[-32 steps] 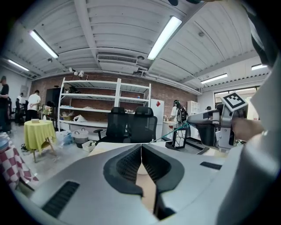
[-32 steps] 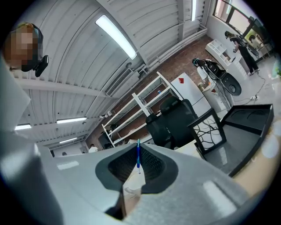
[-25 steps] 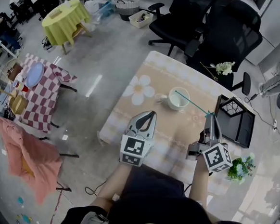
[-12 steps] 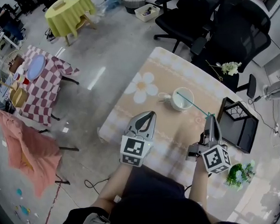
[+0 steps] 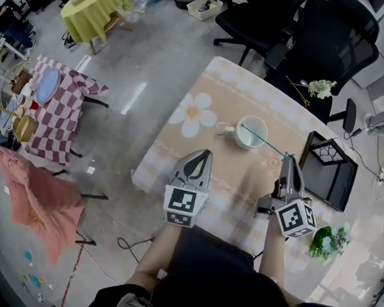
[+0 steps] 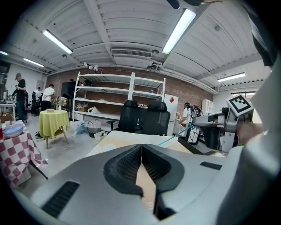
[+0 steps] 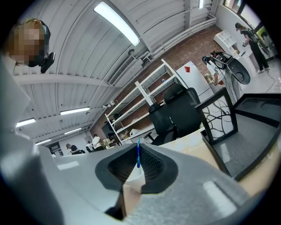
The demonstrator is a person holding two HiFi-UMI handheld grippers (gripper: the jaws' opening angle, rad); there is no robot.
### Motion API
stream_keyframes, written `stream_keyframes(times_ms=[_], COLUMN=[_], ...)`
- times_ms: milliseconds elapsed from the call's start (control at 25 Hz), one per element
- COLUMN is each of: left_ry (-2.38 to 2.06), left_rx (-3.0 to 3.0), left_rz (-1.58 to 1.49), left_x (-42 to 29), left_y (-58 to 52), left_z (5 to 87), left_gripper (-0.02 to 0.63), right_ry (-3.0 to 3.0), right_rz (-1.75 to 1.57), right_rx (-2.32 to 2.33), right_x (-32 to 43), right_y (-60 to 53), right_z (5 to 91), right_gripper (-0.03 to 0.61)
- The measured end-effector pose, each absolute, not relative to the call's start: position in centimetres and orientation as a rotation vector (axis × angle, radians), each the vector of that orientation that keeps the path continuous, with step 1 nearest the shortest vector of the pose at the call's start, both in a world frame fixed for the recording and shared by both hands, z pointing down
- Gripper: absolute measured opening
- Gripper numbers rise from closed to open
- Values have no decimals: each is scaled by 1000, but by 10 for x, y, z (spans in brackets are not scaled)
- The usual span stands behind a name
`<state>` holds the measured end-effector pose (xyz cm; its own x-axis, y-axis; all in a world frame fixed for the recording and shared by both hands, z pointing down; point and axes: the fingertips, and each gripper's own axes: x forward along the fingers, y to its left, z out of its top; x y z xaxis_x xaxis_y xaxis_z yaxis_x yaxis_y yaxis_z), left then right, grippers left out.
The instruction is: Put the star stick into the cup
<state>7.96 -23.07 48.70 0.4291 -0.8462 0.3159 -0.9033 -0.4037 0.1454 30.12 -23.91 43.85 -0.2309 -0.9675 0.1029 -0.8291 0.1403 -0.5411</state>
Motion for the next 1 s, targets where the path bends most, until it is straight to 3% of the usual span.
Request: stream_keyframes(times_ms=[840, 1000], left_ry=[-1460, -1445], left_rx=[2357, 2367], left_rz=[302, 317], left_x=[87, 89], left_y=[-231, -230], left_z=[504, 505], left_gripper=[13, 13], right_ry=[2124, 2137], right_rz=[-764, -788], right_rx=[-1726, -1707], right_x=[302, 299], right_y=[-241, -241], right_z=[445, 448], right_gripper=[20, 83])
